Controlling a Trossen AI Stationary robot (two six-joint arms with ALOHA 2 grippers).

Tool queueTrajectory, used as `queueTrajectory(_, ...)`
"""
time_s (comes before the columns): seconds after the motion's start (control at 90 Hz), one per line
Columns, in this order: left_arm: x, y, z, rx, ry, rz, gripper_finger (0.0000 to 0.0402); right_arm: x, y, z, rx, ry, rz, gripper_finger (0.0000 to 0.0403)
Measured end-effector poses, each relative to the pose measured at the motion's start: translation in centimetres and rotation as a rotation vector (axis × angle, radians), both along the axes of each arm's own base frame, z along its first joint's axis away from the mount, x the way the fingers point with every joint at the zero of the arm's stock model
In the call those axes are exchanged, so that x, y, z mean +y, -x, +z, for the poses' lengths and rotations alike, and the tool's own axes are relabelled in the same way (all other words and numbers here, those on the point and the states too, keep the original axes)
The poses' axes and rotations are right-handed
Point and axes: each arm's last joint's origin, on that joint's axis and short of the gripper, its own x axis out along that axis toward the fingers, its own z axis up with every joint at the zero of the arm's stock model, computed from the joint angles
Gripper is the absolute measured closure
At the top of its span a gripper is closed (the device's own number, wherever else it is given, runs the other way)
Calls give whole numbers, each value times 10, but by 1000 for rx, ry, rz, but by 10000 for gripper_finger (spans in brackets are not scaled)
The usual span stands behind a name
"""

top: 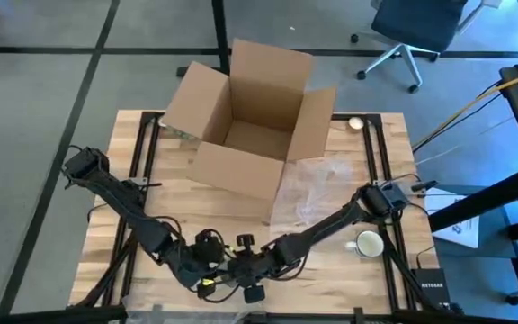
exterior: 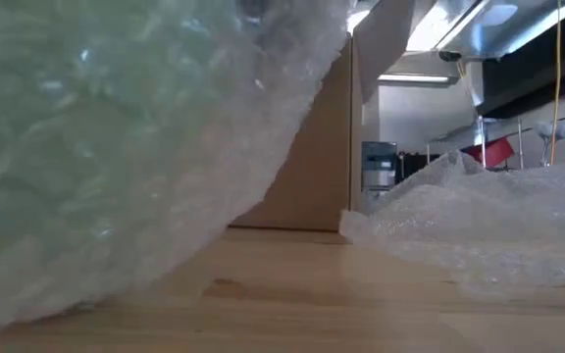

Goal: Wrap mug
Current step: Wrap the green mug with bubble wrap

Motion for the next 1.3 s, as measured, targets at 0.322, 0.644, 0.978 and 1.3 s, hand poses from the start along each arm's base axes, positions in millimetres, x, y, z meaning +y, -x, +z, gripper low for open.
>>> queueTrajectory(0.322,-5,4,12,-37,40,35,277,1,-1,1,-21,-7,1,292)
queueTrajectory(0.644,-6,-10,-11,-29,-10,75,277,1,-2,2,-31,6,18,292)
queueTrajectory(0.978,-17,-18,-36,18,-14,50,277,1,-3,3,-40,13,37,292)
queueTrajectory(1.3,-15,-16,-40,54,-53,17,277,-4,8,33,-4,49,56,292)
